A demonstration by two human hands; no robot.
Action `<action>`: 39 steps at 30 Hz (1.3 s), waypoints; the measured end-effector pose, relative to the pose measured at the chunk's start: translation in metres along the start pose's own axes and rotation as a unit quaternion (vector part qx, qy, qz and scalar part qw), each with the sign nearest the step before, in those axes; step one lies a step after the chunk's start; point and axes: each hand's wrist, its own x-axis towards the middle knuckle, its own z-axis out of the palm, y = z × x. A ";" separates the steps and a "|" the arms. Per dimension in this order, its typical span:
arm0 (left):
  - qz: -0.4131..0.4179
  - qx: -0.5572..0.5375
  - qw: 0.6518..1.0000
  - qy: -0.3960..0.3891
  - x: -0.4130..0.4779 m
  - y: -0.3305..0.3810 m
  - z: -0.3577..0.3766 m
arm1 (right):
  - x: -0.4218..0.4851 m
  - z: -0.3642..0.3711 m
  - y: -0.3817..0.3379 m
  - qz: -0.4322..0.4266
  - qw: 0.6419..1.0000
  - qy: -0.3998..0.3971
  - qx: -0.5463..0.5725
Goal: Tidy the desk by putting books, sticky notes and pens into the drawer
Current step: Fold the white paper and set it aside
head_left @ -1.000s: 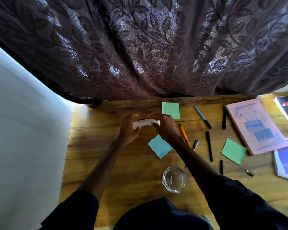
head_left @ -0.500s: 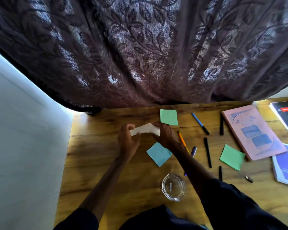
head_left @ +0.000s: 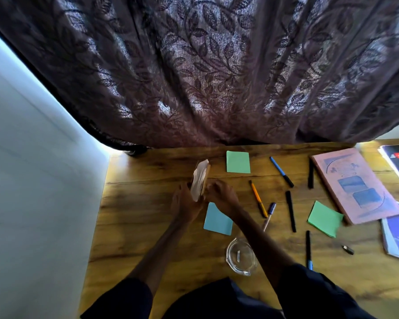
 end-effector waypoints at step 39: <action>-0.243 0.026 0.937 0.248 0.021 -0.107 -0.123 | 0.023 0.057 -0.066 -0.026 0.996 -0.081 0.006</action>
